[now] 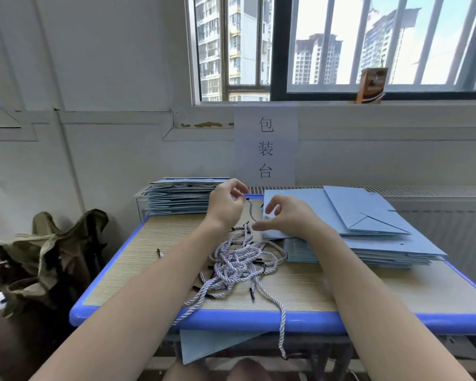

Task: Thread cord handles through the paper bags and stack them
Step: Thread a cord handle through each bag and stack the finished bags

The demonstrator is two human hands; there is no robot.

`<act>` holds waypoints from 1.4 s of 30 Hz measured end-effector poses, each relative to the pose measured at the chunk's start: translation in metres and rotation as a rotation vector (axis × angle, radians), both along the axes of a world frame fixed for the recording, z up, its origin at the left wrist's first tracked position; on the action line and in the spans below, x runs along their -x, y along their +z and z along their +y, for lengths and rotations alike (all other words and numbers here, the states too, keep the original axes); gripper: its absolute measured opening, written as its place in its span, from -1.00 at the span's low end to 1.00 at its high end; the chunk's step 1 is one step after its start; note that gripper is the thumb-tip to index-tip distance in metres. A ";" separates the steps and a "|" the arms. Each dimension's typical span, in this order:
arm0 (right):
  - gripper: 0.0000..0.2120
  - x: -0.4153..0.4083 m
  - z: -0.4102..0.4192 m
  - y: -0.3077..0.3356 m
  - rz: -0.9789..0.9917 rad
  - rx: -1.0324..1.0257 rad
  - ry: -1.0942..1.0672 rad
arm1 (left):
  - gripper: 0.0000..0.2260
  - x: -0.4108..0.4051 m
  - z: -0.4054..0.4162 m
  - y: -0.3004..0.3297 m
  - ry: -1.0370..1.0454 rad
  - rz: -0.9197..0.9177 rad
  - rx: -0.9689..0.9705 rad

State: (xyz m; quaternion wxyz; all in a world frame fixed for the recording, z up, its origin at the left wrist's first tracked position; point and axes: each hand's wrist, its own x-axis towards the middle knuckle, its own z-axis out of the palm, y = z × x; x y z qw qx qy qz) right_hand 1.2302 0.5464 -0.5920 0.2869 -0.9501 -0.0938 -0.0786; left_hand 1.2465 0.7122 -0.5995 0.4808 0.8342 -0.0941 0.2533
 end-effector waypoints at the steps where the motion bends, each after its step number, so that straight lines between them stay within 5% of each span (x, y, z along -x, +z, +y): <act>1: -0.54 0.000 0.001 -0.001 0.001 0.027 -0.002 | -0.89 -0.001 0.001 0.000 0.004 0.011 0.019; 6: -0.71 -0.001 0.005 -0.002 -0.045 0.010 -0.064 | -0.87 -0.005 0.004 0.001 0.011 0.040 0.052; 15: -0.62 0.003 0.013 0.002 0.009 0.079 -0.071 | -0.87 -0.004 0.003 0.000 0.016 0.037 -0.007; 21: -0.87 0.007 0.001 0.007 0.075 -0.326 -0.015 | -0.88 -0.003 0.000 -0.002 -0.045 0.068 -0.026; 27: -0.81 0.011 -0.007 0.013 0.176 -0.735 0.162 | -0.93 -0.003 0.000 0.002 -0.091 -0.005 0.079; 34: -0.81 0.015 -0.005 0.016 0.150 -0.767 0.240 | -0.84 -0.010 0.006 0.001 0.047 0.034 0.226; 42: -0.82 0.019 -0.006 0.019 0.136 -0.655 0.269 | -0.87 -0.012 0.007 -0.002 -0.030 0.105 0.243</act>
